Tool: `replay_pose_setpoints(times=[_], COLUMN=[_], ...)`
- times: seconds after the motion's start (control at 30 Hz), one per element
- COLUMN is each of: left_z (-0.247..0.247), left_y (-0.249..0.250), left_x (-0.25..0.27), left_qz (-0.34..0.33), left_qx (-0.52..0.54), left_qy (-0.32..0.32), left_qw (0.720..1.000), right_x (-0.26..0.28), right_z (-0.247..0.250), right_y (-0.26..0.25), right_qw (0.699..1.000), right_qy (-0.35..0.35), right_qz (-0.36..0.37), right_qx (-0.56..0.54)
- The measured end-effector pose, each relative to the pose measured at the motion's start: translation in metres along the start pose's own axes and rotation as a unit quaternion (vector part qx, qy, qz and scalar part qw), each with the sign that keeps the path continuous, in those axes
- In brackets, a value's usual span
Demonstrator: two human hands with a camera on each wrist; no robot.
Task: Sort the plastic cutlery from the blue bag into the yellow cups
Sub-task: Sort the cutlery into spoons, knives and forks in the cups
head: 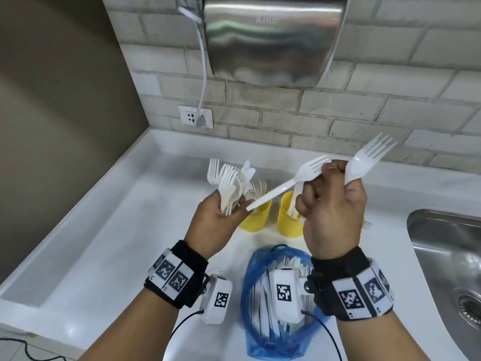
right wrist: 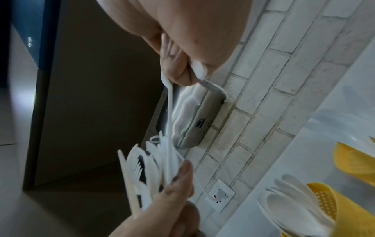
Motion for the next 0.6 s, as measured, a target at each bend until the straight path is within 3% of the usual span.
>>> replay_pose_setpoints(times=[0.1,0.2,0.3,0.4,0.6], left_z=[0.007,0.003,-0.005,-0.004,0.003], left_y=[0.006,0.015,0.024,0.025,0.019], left_x=[0.001,0.004,0.006,0.006,0.007], left_qz=[-0.009,-0.021,-0.043,-0.059,-0.042], left_qx=[0.020,0.051,0.004,-0.062,-0.035], left_qy=[0.030,0.012,-0.010,0.033,0.056], left_qw=[0.999,0.998,0.999,0.996,0.997], right_x=[-0.004,-0.002,0.001,0.005,0.002], right_z=[0.006,0.003,-0.003,-0.009,-0.004], right_y=[0.001,0.008,0.017,0.025,0.027], right_qw=[1.000,0.999,0.999,0.998,0.996], right_qy=[0.020,0.017,0.008,-0.006,-0.051], right_qz=[-0.001,-0.009,-0.033,-0.066,-0.072], right_qx=[0.016,0.025,0.023,0.020,0.020])
Point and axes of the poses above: each hand's wrist, its own x-axis away from the middle knuckle, its own z-axis out of the back of the hand, y = z × x, the point moved 7 cm from there along -x, towards the middle knuckle, and after that the axes turned 12 degrees about -x, right-handed, at the moved point
